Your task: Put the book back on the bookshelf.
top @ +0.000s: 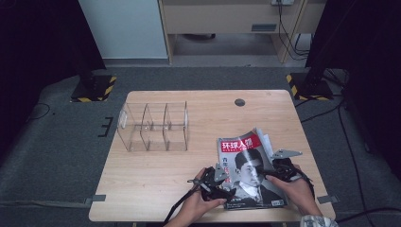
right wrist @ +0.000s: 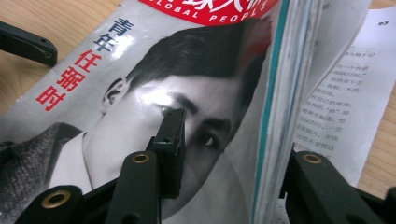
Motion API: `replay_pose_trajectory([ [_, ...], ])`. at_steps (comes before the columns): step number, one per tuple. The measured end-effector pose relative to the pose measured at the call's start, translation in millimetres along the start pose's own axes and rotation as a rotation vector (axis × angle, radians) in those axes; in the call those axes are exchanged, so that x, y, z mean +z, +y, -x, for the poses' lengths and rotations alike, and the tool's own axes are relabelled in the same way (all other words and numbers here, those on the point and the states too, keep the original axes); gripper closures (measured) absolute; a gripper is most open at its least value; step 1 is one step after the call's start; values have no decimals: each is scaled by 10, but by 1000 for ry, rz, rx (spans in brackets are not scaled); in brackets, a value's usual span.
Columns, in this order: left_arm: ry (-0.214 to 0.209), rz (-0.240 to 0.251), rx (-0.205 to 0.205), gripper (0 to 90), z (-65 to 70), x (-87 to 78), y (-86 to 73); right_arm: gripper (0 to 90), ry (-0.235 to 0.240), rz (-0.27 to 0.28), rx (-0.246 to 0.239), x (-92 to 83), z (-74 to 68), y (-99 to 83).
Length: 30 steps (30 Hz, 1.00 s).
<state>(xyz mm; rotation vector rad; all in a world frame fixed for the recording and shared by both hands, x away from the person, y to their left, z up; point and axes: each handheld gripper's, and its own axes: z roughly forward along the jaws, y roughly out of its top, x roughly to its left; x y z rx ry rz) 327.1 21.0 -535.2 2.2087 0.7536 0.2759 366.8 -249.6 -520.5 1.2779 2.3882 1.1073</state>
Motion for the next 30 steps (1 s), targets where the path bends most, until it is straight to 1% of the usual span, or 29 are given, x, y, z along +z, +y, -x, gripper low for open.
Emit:
replay_pose_trajectory([
  [3, -1, 0, 1, 133, -1, 1, 0, 642, 1, 1, -3, -5, 11, 2],
  [4, -1, 0, 1, 133, -2, 1, 1, 684, 1, 8, 4, -10, 20, 5],
  [5, -1, 0, 2, 133, -2, 1, 1, 703, 2, 6, 16, -19, 16, 9],
  [8, -2, -1, 3, 134, -3, 2, 3, 712, -5, 10, 14, -21, 11, 15],
  [9, -2, -1, 3, 134, -4, 2, 3, 705, -14, 10, 5, -14, 3, 13],
  [12, -3, -1, 3, 134, -4, 2, 3, 706, -13, 4, 12, -8, -2, 14],
  [13, -3, -1, 3, 134, -5, 2, 3, 759, -17, 6, 2, -13, 6, 22],
  [14, -3, -1, 3, 134, -5, 2, 3, 759, -17, 6, 2, -13, 6, 22],
  [15, -3, -1, 3, 134, -5, 2, 4, 803, -7, 22, 13, -33, 6, 31],
  [17, -4, -1, 2, 134, -6, 3, 4, 836, -2, 33, 18, -47, 0, 36],
  [18, -3, -1, 2, 134, -5, 2, 4, 843, 0, 37, 13, -53, 0, 36],
  [23, -4, 0, -9, 130, -10, -1, 2, 861, 10, 51, 25, -63, 1, 42],
  [24, -37, 1, -16, 94, -31, -2, 1, 872, 6, 63, 20, -72, -5, 52],
  [25, -58, 7, -13, 58, -49, -7, 2, 873, 6, 70, 17, -74, -8, 58],
  [26, -58, 7, -13, 47, -49, -7, 2, 873, 6, 70, 17, -74, -8, 58],
  [27, -60, 33, -15, 51, -97, -10, 7, 875, 7, 75, 7, -77, -9, 64],
  [30, -57, 51, -85, 53, -193, -9, 26, 876, 17, 84, 14, -87, -1, 64],
])
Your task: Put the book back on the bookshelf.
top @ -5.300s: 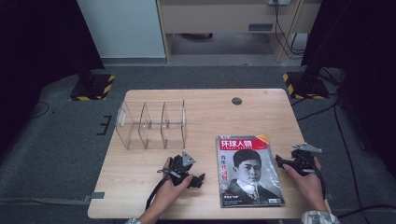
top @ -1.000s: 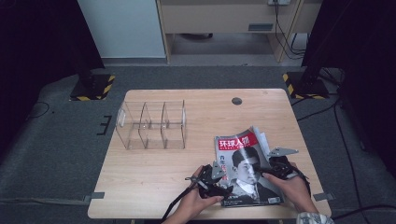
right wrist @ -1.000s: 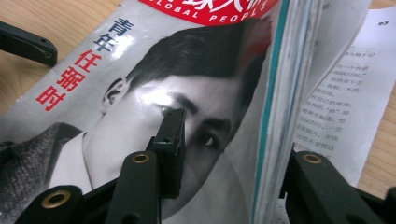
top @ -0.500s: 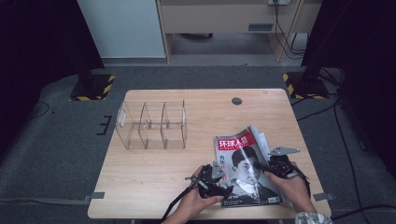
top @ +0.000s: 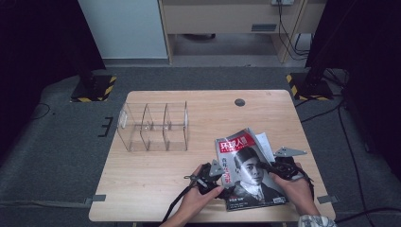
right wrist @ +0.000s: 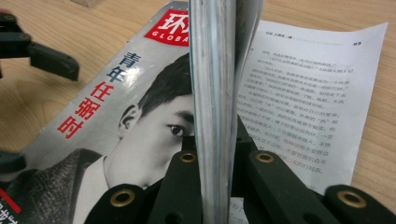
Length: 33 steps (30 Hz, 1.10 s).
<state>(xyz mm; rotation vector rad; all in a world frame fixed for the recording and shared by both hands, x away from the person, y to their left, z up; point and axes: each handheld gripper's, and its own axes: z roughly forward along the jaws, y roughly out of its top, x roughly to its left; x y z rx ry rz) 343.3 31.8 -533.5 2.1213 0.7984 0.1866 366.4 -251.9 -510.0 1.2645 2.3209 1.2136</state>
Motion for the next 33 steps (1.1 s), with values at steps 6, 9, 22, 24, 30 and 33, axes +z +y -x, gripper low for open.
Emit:
replay_pose_trajectory([
  [6, 23, 10, -43, 75, -113, -12, 1, 877, 18, 27, -17, -33, -15, 13],
  [9, 35, 28, -46, 77, -160, -38, -6, 877, 32, 44, -28, -59, -30, 25],
  [22, 14, 23, -66, 77, -256, -4, 27, 877, 89, 130, -47, -170, -84, 73],
  [24, -1, -6, -64, 75, -258, 50, 60, 877, 106, 153, -36, -186, -84, 79],
  [30, -54, -12, -46, 59, -234, 137, 126, 877, 141, 167, -12, -161, -71, 79],
  [33, -55, -9, -52, 59, -236, 131, 122, 877, 150, 161, 16, -133, -40, 57],
])
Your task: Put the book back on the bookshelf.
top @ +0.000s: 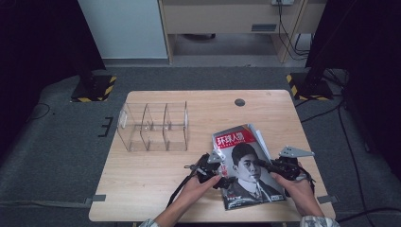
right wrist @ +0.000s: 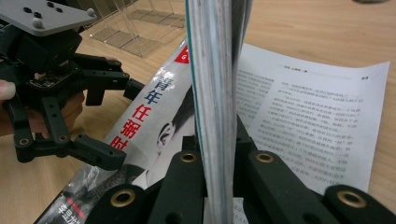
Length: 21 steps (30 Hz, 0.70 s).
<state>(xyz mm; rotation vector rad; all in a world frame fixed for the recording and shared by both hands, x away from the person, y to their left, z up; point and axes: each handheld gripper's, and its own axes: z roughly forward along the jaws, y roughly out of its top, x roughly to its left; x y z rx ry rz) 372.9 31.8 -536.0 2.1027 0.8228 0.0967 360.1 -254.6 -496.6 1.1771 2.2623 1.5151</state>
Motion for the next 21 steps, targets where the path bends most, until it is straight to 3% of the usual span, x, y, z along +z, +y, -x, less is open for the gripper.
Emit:
replay_pose_trajectory([
  [10, 31, -23, 43, 67, 50, -21, -22, 874, 8, -88, 36, 108, 16, -90],
  [16, 25, -10, 10, 79, 31, -38, -28, 863, 24, -134, 47, 129, 20, -133],
  [21, 64, -14, 48, 120, 54, -35, -36, 815, 6, -168, 33, 163, 12, -148],
])
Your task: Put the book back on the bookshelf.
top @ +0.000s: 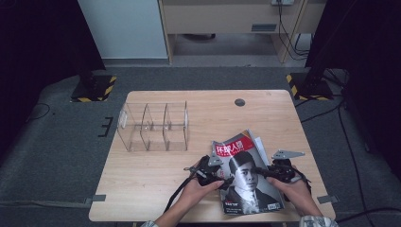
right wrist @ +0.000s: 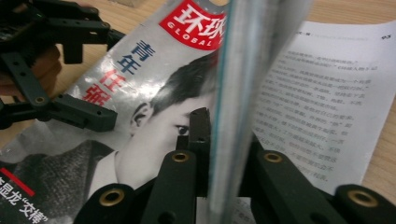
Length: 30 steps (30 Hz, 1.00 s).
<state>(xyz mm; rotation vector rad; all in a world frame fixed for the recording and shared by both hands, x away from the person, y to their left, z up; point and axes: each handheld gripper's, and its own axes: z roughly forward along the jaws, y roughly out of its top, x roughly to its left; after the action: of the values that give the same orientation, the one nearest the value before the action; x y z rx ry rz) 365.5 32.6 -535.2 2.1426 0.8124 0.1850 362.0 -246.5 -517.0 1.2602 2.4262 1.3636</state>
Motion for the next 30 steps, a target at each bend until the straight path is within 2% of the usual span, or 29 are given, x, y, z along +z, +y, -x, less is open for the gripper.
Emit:
replay_pose_trajectory([
  [2, 6, 1, 4, 148, -1, -1, 0, 786, -8, -3, -2, 9, 4, -1],
  [4, 12, 3, 4, 162, -7, -3, 1, 656, -60, -43, -12, 29, -5, -10],
  [5, 12, 3, 4, 170, -7, -3, 1, 656, -60, -43, -12, 29, -5, -10],
  [6, 14, 3, 5, 170, -10, -4, 1, 599, -77, -53, -20, 42, 0, -12],
  [7, 18, 3, 8, 185, -14, -6, 1, 485, -105, -72, -12, 66, 8, -15],
  [9, 23, 4, 10, 202, -16, -8, 1, 342, -143, -90, -16, 78, 14, -16],
  [10, 23, 4, 10, 212, -16, -8, 1, 342, -143, -90, -16, 78, 14, -16],
  [11, 28, 2, 11, 222, -21, -12, 3, 251, -215, -86, -29, 73, 24, -16],
  [12, 29, 3, 9, 232, -23, -14, 4, 233, -234, -85, -24, 59, 39, -17],
  [13, 29, 3, 9, 242, -23, -14, 4, 233, -234, -85, -24, 59, 39, -17],
  [15, 30, 1, 1, 255, -39, -20, 12, 245, -266, -70, -4, 26, 67, -15],
  [17, 27, 0, -10, 297, -71, -27, 22, 325, -273, -52, 18, -18, 109, -14],
  [18, 27, 0, -10, 308, -71, -27, 22, 325, -273, -52, 18, -18, 109, -14],
  [19, 27, -2, -13, 308, -83, -30, 28, 342, -278, -57, 22, -16, 114, -18],
  [21, 32, 4, -36, 363, -116, -27, 42, 402, -292, -84, 34, -17, 145, -33],
  [22, 32, 4, -36, 379, -116, -27, 42, 402, -292, -84, 34, -17, 145, -33],
  [23, 26, -4, -37, 395, -135, -27, 62, 469, -299, -77, 30, -26, 161, -38],
  [24, 26, -4, -37, 418, -135, -27, 62, 469, -299, -77, 30, -26, 161, -38],
  [25, 18, -6, -44, 444, -158, -28, 83, 524, -307, -73, 38, -36, 172, -43],
  [29, 17, -2, -35, 513, -165, -26, 131, 538, -309, -73, 51, -30, 191, -52],
  [30, 21, -3, -22, 535, -161, -21, 181, 546, -312, -73, 49, -30, 191, -53],
])
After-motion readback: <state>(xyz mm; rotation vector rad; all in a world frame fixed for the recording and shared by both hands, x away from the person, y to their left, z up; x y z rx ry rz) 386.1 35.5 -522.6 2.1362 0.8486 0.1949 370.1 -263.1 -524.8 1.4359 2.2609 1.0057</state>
